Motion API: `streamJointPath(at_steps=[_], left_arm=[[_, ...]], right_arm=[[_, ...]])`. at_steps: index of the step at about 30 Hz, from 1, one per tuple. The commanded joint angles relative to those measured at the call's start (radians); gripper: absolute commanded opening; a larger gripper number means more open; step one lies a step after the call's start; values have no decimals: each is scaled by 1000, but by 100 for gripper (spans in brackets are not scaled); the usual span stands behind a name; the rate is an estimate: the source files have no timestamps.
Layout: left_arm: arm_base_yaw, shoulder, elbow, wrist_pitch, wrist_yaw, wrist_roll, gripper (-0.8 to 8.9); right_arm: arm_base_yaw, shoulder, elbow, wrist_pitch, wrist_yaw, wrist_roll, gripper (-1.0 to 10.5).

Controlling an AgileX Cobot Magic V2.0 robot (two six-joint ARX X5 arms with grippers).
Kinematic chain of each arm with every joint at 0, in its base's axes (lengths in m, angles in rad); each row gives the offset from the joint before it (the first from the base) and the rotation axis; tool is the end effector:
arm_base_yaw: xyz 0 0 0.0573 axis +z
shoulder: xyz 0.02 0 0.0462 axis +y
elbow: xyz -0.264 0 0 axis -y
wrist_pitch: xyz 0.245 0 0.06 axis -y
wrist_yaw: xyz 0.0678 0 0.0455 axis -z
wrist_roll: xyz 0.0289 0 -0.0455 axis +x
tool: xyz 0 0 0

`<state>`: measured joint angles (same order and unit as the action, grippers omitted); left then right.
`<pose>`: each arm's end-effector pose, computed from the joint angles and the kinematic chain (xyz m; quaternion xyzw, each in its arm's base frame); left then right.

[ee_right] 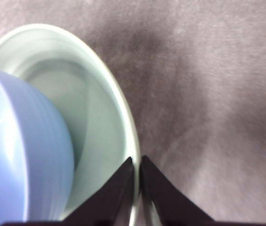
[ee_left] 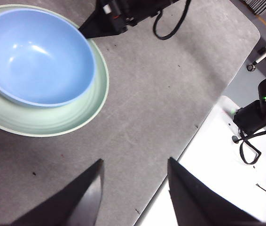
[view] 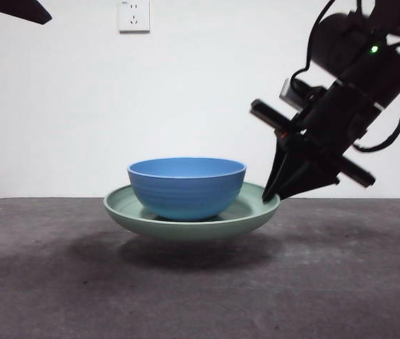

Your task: Pick up the blue bowl, put it on the green plate, put it on desk

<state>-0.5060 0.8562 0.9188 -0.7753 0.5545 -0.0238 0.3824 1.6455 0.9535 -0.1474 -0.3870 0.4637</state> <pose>0.1305 -0.0897 0.3177 -0.0181 0.3544 -0.4698 0.8083 0.3019 0.1332 0.1863 0.1954 0.4753 0.2399 0.8236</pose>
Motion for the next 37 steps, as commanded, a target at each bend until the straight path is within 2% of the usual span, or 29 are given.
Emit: streamJointPath(at_steps=[1,16,21,28,33,37], left_arm=[[-5,5,10,6,6,9,219],[-5,5,10,5,6,9,219],[-5,5,10,5,6,9,219],[-5,5,10,5,6,9,219],[-5,5,10,5,6,10,219],[-5,5,10,5,6,12,219]], right_arm=[[14,50,20,41,-5,53,10],[15,129,25,37,11,53,14],[15,118,25,34,11,53,170],[14,49,25,25,25,52,181],[13,-60,26,-32,54,11,182],[13,-187,26,-111,55,-65,182]])
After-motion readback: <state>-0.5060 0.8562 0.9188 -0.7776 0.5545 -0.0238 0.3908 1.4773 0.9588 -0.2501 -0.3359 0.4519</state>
